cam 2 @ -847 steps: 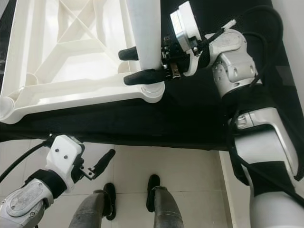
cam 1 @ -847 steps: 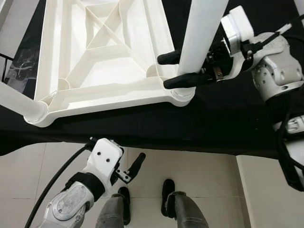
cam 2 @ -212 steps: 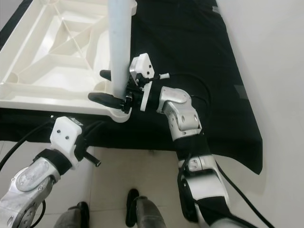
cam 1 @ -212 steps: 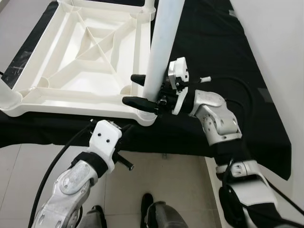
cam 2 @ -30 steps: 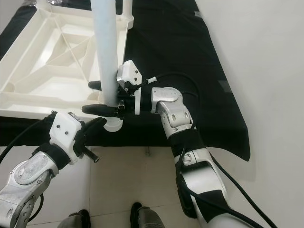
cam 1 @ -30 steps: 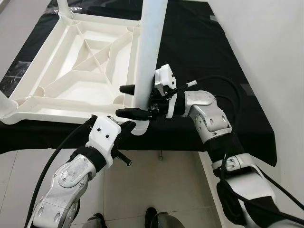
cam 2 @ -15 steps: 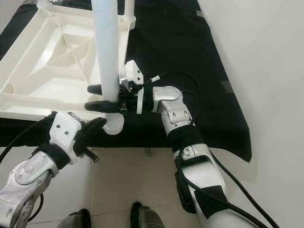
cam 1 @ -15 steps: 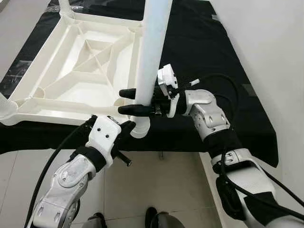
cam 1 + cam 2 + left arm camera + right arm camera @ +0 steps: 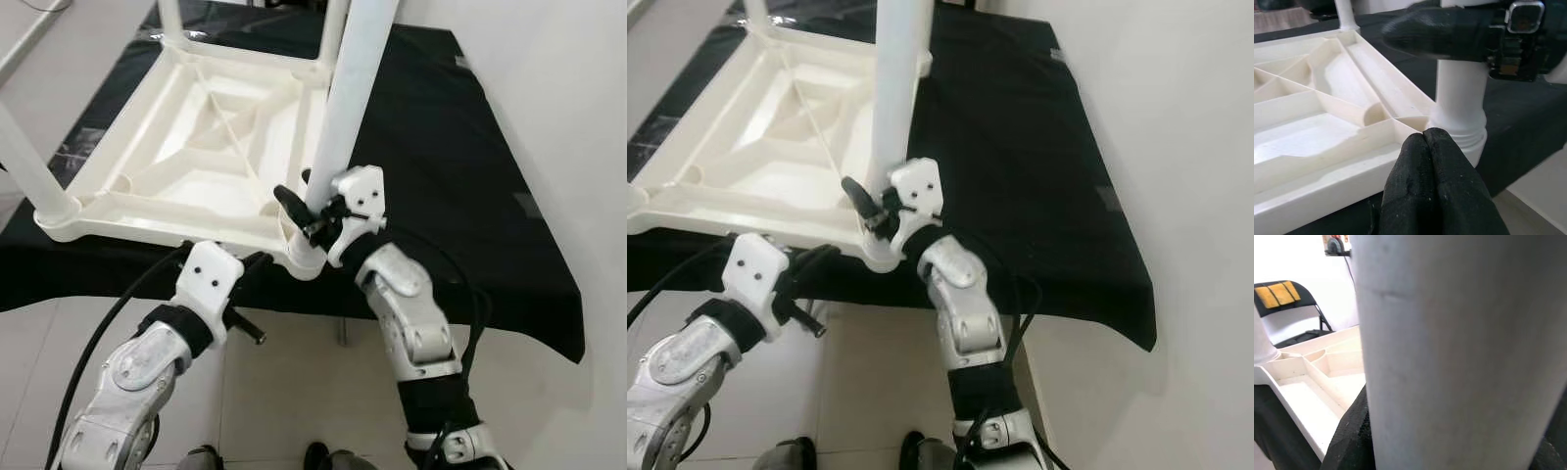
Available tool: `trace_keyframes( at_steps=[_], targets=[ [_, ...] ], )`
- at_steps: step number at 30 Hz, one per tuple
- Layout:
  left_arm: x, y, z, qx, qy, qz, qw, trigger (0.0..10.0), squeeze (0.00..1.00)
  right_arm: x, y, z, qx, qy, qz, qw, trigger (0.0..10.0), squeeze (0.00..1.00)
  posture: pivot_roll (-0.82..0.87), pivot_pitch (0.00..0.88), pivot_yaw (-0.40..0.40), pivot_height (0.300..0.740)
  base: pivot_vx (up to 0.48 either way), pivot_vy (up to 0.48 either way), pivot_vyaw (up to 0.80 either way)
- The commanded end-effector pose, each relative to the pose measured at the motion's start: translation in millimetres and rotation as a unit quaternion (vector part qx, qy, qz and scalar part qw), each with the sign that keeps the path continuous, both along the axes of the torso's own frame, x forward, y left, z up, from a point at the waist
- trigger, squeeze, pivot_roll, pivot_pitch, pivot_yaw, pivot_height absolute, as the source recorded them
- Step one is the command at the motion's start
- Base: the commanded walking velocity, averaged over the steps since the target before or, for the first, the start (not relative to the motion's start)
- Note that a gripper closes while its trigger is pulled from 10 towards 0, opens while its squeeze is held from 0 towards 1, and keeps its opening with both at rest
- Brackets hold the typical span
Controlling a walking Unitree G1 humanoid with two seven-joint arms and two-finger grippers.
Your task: Building children table
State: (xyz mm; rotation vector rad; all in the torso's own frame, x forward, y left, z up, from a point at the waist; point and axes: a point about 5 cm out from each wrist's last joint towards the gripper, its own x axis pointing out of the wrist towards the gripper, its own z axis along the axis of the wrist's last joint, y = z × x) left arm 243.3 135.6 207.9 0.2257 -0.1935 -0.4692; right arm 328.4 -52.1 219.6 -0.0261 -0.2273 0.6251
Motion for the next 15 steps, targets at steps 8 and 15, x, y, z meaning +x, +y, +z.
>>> trace_keyframes(
  at_steps=[8,15],
  targets=[
    [-1.4,-3.8,-2.2,0.006,0.003,-0.012,1.000,10.0,0.00,13.2,17.1,-12.0,-0.021,0.056,0.035,0.998,10.0,1.00,0.10,0.266,-0.152,0.740,0.000,0.000,0.00],
    [0.7,-4.6,-0.2,0.005,0.000,-0.012,1.000,10.0,0.00,14.6,16.1,24.2,-0.023,-0.009,0.186,0.982,10.0,1.00,0.11,0.258,-0.159,0.740,0.000,0.000,0.00]
  ],
)
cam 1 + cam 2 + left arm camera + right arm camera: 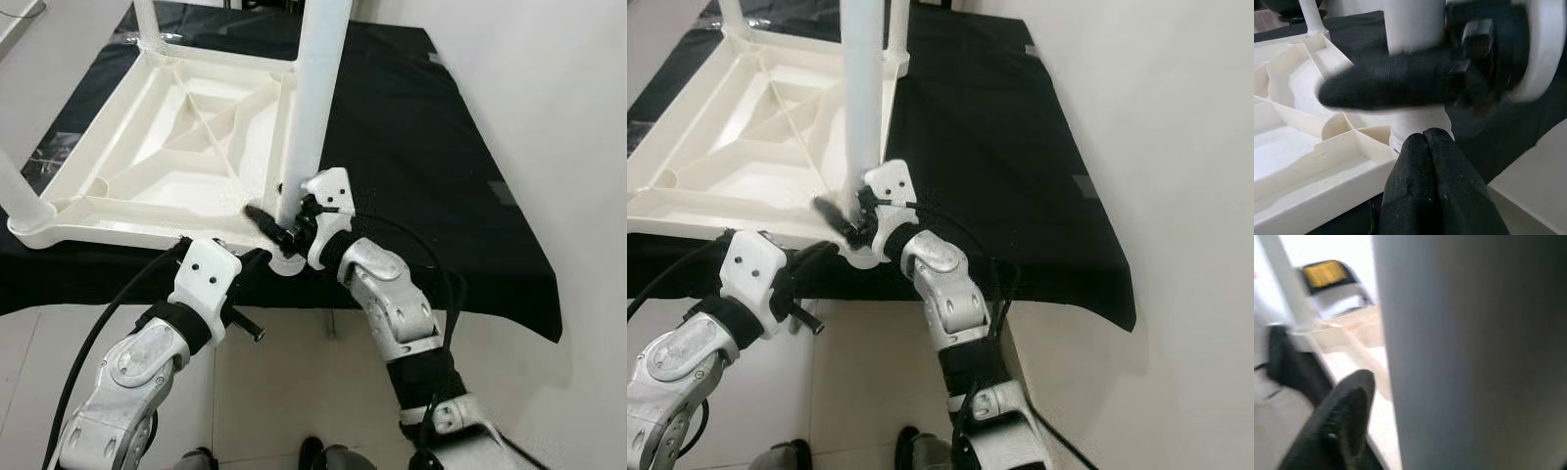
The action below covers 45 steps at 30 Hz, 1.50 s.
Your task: Building children table
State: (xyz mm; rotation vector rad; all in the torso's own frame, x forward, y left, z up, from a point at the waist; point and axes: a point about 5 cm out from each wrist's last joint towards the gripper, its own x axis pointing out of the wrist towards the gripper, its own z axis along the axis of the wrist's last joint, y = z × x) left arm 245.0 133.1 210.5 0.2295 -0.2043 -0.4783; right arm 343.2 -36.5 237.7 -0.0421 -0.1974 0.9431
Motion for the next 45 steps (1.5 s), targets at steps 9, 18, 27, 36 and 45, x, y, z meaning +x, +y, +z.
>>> trace_keyframes(
  at_steps=[9,18,27,36,45],
  targets=[
    [-0.7,-0.9,-1.6,0.004,0.002,-0.004,1.000,10.0,0.00,-8.1,-7.5,24.5,-0.072,-0.085,0.239,0.965,10.0,0.00,0.11,0.255,-0.166,0.740,0.000,0.000,0.00],
    [-1.1,-2.2,-1.3,0.005,0.002,-0.006,1.000,10.0,0.00,-3.5,-8.3,27.4,-0.089,-0.069,0.317,0.942,10.0,0.00,0.13,0.256,-0.167,0.740,0.000,0.000,0.00],
    [-1.9,-1.6,-1.9,0.006,0.004,-0.007,1.000,10.0,0.00,2.2,-6.8,25.6,-0.097,-0.055,0.358,0.927,0.0,0.00,0.13,0.256,-0.168,0.740,0.000,0.000,0.00],
    [-2.9,-3.5,-3.8,0.004,0.008,-0.012,1.000,10.0,0.00,10.0,-16.9,21.4,-0.093,-0.050,0.329,0.938,0.0,0.00,0.11,0.259,-0.170,0.740,0.000,0.000,0.00],
    [-3.9,-2.4,-4.5,0.003,0.010,-0.015,1.000,10.0,0.00,15.1,-27.5,-3.0,-0.034,-0.014,0.120,0.992,0.0,0.00,0.09,0.271,-0.175,0.740,0.000,0.000,0.00]
  ],
)
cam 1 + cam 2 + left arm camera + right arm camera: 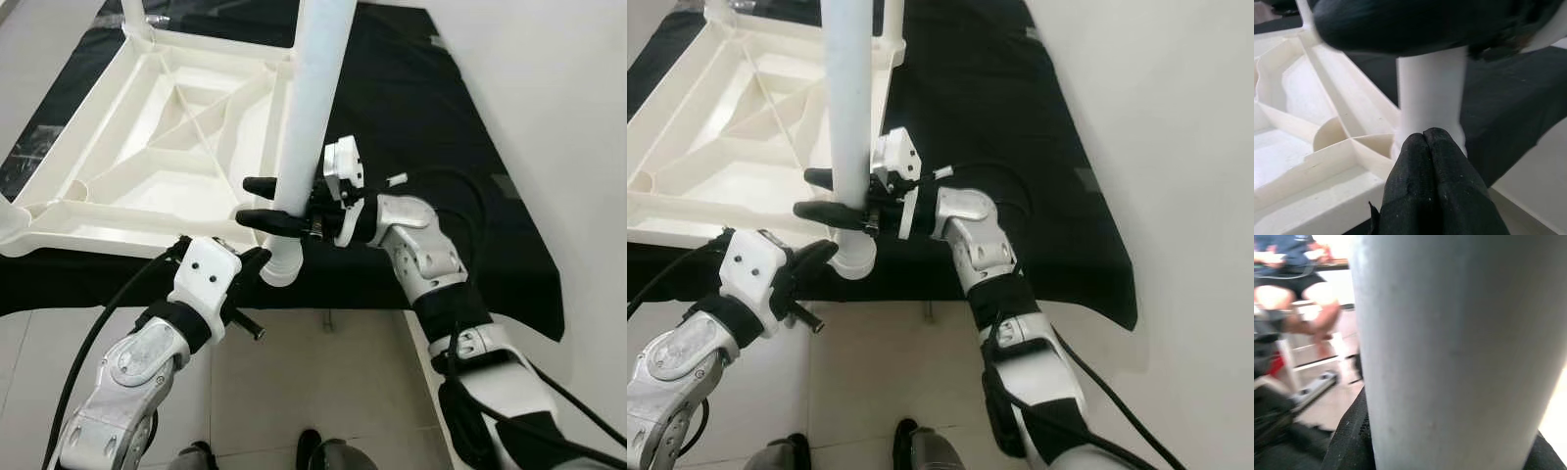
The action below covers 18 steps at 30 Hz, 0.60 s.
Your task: Building children table
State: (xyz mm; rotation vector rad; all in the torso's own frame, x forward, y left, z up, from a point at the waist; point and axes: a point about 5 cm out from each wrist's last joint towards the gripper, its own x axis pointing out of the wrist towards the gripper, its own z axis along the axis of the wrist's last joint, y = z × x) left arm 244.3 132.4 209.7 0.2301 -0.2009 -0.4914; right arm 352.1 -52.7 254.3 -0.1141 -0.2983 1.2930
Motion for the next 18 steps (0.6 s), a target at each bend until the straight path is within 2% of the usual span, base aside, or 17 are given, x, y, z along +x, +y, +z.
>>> trace_keyframes(
  at_steps=[1,2,3,4,5,7,11,12,13,14,16,18],
  targets=[
    [-3.2,-1.6,-3.8,0.002,0.008,-0.009,1.000,10.0,0.00,6.2,-11.3,-19.7,-0.013,0.043,-0.055,0.998,0.0,0.00,0.09,0.271,-0.175,0.740,0.000,0.000,0.00],
    [-3.4,-1.4,-3.9,0.002,0.008,-0.009,1.000,10.0,0.00,6.0,-10.2,-22.5,-0.013,0.046,-0.073,0.996,0.0,0.00,0.09,0.272,-0.174,0.740,0.000,0.000,0.00],
    [-2.9,-1.2,-5.0,0.005,0.012,-0.014,1.000,10.0,0.00,-16.4,7.1,-62.4,0.009,0.100,-0.250,0.963,0.0,0.00,0.08,0.276,-0.145,0.740,0.000,0.000,0.00],
    [-2.9,-1.2,-5.0,0.005,0.012,-0.014,1.000,10.0,0.00,-16.4,7.1,-62.4,0.009,0.100,-0.250,0.963,0.0,0.00,0.08,0.276,-0.145,0.740,0.000,0.000,0.00],
    [-2.3,-3.5,-5.0,0.003,0.013,-0.019,1.000,10.0,0.00,-19.5,6.7,-70.1,0.020,0.119,-0.339,0.933,0.0,0.00,0.08,0.269,-0.147,0.740,0.000,0.000,0.00],
    [-2.0,-4.6,-5.0,0.003,0.013,-0.021,1.000,10.0,0.00,-15.2,5.9,-67.0,0.019,0.113,-0.344,0.932,0.0,0.00,0.08,0.269,-0.147,0.740,0.000,0.000,0.00],
    [-1.4,-6.3,-5.8,0.003,0.013,-0.022,1.000,10.0,0.00,-6.7,12.8,-56.5,0.015,0.100,-0.325,0.940,0.0,0.00,0.08,0.264,-0.158,0.740,0.000,0.000,0.00],
    [-1.6,-5.6,-5.8,0.003,0.013,-0.020,1.000,10.0,0.00,-5.3,14.3,-54.8,0.013,0.098,-0.321,0.942,3.5,0.00,0.08,0.263,-0.159,0.740,0.000,0.000,0.00],
    [-1.8,-5.1,-5.7,0.002,0.012,-0.019,1.000,10.0,0.00,-5.3,15.4,-53.4,0.011,0.097,-0.323,0.941,3.5,0.00,0.08,0.263,-0.159,0.740,0.000,0.000,0.00],
    [-1.7,-4.2,-5.6,0.003,0.012,-0.017,1.000,10.0,0.00,-4.2,16.5,-51.3,0.010,0.094,-0.325,0.941,10.0,0.00,0.09,0.262,-0.159,0.740,0.000,0.000,0.00],
    [-1.4,-3.2,-5.2,0.004,0.011,-0.014,1.000,10.0,0.00,-3.7,18.7,-47.4,0.008,0.090,-0.329,0.940,10.0,0.00,0.09,0.263,-0.159,0.740,0.000,0.000,0.00],
    [-1.3,-3.3,-4.5,0.003,0.010,-0.014,1.000,10.0,0.00,-4.6,23.3,-41.3,0.013,0.087,-0.311,0.946,10.0,0.00,0.09,0.263,-0.160,0.740,0.000,0.000,0.00]
  ],
)
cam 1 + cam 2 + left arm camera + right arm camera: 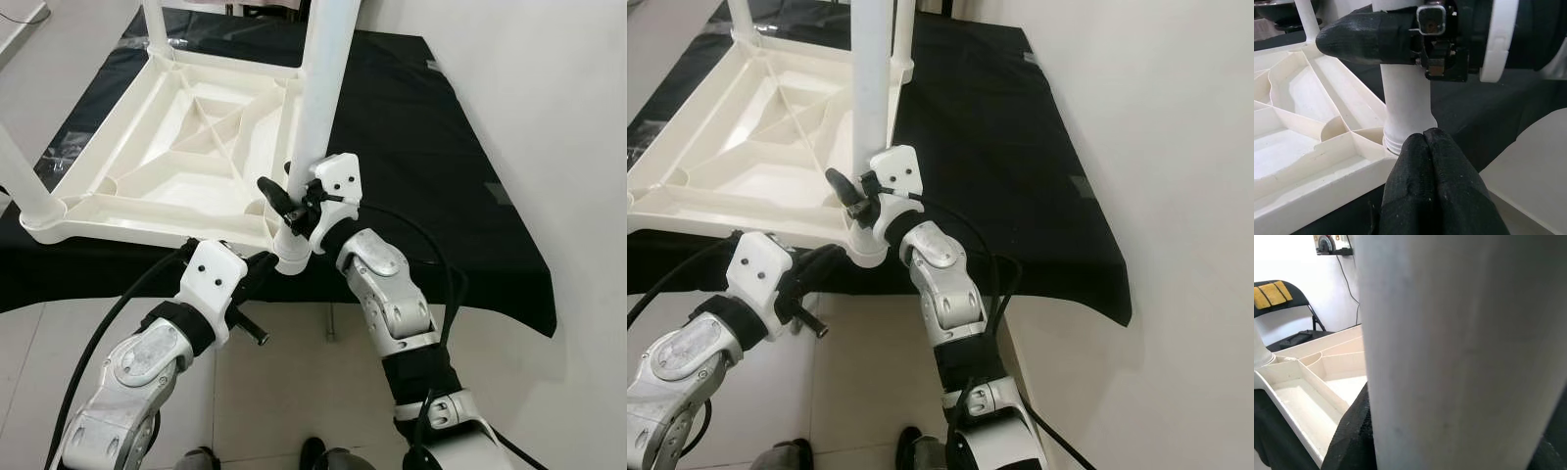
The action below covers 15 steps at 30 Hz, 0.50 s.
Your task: Building children table
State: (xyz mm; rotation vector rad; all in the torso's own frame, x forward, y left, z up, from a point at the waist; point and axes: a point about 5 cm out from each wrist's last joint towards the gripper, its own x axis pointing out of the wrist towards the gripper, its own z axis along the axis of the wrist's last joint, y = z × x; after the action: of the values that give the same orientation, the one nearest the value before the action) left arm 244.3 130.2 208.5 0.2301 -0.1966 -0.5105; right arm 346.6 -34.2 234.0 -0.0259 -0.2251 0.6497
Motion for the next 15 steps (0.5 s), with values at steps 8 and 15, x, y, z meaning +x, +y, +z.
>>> trace_keyframes(
  at_steps=[8,15],
  targets=[
    [-0.4,-2.4,-2.8,0.000,0.006,-0.004,1.000,10.0,0.00,-1.3,21.9,12.4,-0.001,-0.004,0.148,0.989,10.0,0.56,0.09,0.258,-0.166,0.740,0.000,0.000,0.00],
    [-0.2,-3.0,-2.3,0.001,0.004,-0.005,1.000,10.0,0.00,-7.1,26.3,20.0,-0.051,-0.051,0.282,0.957,10.0,0.00,0.10,0.254,-0.167,0.740,0.000,0.000,0.00]
  ],
)
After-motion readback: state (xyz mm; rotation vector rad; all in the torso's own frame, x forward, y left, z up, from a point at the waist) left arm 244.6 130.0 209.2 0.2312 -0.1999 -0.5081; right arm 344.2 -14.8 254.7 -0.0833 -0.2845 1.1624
